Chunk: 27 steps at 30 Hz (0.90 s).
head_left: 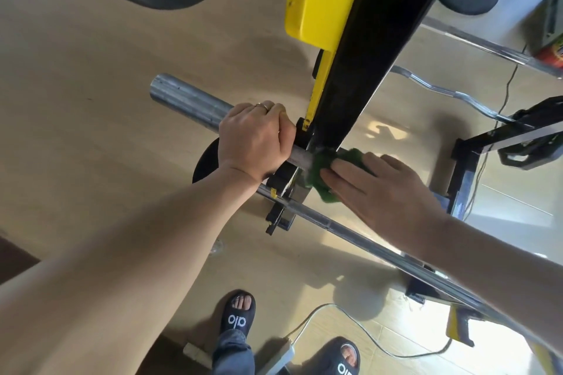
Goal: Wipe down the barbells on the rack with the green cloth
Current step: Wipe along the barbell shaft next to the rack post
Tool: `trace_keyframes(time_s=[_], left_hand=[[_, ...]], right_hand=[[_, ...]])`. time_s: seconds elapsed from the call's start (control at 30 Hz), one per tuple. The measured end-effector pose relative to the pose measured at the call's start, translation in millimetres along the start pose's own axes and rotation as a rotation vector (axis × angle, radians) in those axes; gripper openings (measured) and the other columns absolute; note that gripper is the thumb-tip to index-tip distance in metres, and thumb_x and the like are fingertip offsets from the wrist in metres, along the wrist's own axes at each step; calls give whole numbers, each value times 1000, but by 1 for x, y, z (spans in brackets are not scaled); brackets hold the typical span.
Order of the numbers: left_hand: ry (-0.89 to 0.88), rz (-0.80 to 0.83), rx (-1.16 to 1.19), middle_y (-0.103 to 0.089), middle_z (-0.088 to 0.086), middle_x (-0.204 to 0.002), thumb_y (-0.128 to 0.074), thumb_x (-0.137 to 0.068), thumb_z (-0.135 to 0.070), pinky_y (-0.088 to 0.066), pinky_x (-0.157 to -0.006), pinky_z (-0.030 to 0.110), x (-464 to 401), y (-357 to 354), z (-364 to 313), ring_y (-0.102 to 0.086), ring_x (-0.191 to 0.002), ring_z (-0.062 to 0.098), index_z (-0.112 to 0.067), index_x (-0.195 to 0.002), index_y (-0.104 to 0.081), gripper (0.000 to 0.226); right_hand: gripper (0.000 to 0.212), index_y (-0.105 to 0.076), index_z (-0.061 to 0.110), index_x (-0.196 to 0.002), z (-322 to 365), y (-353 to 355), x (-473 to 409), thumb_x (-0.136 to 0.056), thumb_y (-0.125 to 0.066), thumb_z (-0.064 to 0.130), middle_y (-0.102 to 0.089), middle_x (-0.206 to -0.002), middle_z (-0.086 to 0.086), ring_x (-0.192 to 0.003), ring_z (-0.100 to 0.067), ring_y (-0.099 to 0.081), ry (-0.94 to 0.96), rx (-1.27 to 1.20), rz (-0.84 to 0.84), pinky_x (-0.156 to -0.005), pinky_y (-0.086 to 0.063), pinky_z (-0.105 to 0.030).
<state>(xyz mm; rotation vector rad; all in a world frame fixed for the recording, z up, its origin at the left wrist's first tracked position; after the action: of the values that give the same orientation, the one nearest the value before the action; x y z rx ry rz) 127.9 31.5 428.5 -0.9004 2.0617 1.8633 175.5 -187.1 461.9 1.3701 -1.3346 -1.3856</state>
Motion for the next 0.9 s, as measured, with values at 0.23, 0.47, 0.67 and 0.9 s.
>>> trace_keyframes(time_s=[0.23,0.47,0.67,0.9], left_hand=[[17,-47,-18,-55,0,-54,-40,-94,-18,-37,-60,25,1,-3,0,-45,-46,17,-13,-63,-61,38],[-9,-30,3,-59,1,-56,-38,-95,-20,-42,-61,26,1,-2,1,-49,-47,17,-12,-66,-65,41],[6,-37,-9,-61,2,-58,-39,-95,-20,-43,-61,28,0,-4,1,-53,-49,19,-12,-66,-65,40],[-15,-7,-10,-59,1,-58,-41,-95,-19,-40,-61,27,1,-2,1,-50,-48,18,-12,-68,-65,36]], right_hand=[[30,-69,6,-116,-11,-2,18,-88,-66,0,-68,-109,-6,-85,-23,-56,59,3,-39,-73,-53,-33],[34,-67,8,-120,-3,-7,11,-88,-65,-2,-66,-110,-5,-83,-23,-53,14,-11,-13,-72,-50,-33],[30,-69,6,-118,-14,-5,24,-89,-67,-2,-67,-110,-7,-85,-23,-54,70,11,-49,-76,-50,-33],[28,-70,10,-117,0,-10,-4,-90,-67,6,-67,-113,-4,-88,-21,-53,-25,-88,-54,-78,-49,-31]])
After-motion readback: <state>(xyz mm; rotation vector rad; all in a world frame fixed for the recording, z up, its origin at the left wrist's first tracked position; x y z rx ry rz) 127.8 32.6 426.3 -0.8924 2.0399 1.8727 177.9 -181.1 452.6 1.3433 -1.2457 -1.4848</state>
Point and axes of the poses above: each hand's wrist, its own x-axis away from the middle knuckle, its own y-axis out of the back of the hand, z = x × y, the point moved 2 cm from there along -x, towards the middle knuckle
